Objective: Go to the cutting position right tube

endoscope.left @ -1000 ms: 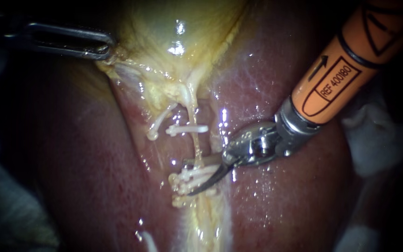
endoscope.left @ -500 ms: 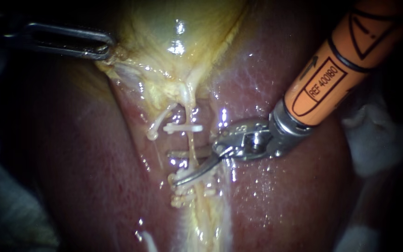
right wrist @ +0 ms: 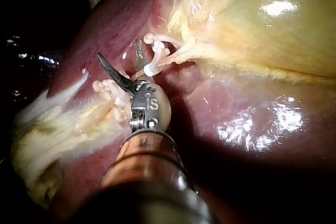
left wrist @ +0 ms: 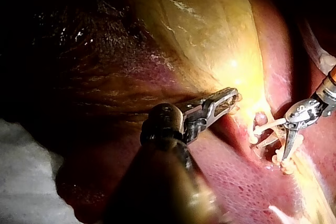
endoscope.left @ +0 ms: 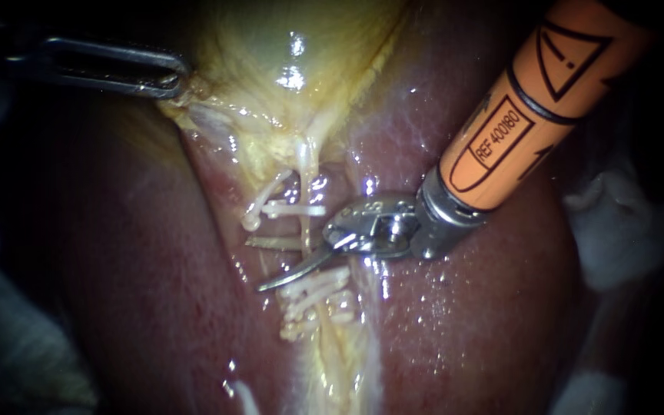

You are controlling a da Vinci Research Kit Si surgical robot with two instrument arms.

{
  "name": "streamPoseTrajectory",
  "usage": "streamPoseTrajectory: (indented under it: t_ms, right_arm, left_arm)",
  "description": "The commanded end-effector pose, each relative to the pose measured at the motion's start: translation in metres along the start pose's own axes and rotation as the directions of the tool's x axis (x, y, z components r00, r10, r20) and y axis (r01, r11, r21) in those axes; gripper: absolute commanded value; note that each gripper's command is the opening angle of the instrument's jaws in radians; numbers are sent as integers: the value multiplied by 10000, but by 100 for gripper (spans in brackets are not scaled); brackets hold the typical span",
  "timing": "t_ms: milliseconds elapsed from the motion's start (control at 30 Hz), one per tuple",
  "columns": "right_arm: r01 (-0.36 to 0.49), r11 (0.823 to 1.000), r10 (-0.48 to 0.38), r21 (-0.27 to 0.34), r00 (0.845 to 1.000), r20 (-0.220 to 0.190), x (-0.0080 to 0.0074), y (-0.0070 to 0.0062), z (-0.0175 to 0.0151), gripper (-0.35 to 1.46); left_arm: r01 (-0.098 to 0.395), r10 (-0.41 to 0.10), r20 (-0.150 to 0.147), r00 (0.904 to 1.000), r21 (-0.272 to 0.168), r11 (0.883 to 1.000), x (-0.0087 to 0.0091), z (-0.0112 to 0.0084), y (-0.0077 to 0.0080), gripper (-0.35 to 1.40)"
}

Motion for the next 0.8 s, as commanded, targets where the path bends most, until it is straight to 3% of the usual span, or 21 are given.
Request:
streamPoseTrajectory:
  t_ms: [33,367,800]
  right_arm:
    - [-70,10000,70,36,10000,-45,3,-2,-2,140]
    - [-317,9977,370,604,9954,-879,29,-28,-11,139]
    - [-436,9968,497,677,9945,-919,32,-32,-12,137]
  left_arm:
    - [1,-1,1,10000,1,10000,0,0,0,-35]
    - [1,-1,1,10000,1,10000,0,0,0,-35]
    - [1,-1,1,10000,0,10000,0,0,0,-35]
